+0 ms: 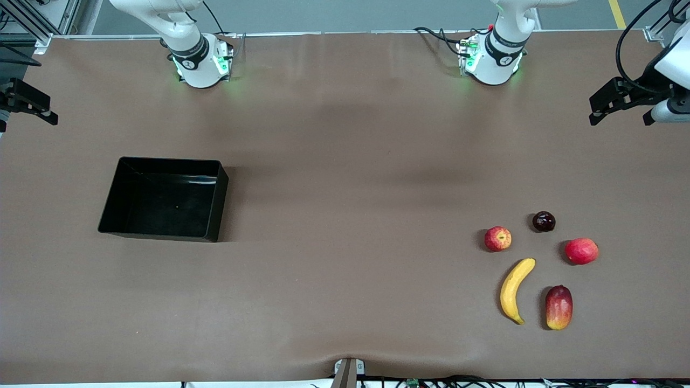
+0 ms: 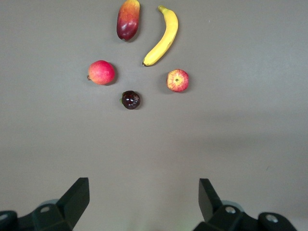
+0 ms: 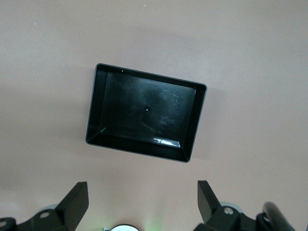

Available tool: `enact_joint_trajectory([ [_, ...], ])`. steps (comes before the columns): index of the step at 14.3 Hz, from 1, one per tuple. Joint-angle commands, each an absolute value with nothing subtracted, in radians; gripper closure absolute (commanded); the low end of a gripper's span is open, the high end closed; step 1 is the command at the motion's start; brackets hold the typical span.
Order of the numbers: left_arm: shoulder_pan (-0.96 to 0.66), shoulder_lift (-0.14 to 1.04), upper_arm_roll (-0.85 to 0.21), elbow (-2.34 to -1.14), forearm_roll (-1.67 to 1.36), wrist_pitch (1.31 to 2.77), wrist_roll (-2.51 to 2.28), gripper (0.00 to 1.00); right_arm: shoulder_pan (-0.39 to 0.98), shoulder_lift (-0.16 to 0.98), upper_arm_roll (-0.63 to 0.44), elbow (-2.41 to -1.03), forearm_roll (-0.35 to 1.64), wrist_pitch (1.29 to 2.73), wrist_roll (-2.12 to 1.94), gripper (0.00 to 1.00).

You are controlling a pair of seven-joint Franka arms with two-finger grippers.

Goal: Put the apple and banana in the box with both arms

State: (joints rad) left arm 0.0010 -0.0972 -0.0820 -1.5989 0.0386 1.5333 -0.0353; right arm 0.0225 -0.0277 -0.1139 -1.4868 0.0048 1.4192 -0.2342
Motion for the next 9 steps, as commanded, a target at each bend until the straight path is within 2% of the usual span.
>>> enact_joint_trajectory([
  [1,0.008,-0.094,-0.083,-1.582,0.014,1.516,-0.020,0.00,0.005,-0.011,-0.112,-1.474,0.023,1.416,-0.227,0.00],
  [6,0.005,-0.091,-0.084,-1.582,0.044,1.517,-0.035,0.00,-0.014,-0.005,-0.112,-1.474,0.023,1.417,-0.227,0.00],
  [9,0.008,-0.057,-0.086,-1.582,0.037,1.526,-0.035,0.00,-0.064,0.052,-0.112,-1.474,0.021,1.420,-0.232,0.00],
])
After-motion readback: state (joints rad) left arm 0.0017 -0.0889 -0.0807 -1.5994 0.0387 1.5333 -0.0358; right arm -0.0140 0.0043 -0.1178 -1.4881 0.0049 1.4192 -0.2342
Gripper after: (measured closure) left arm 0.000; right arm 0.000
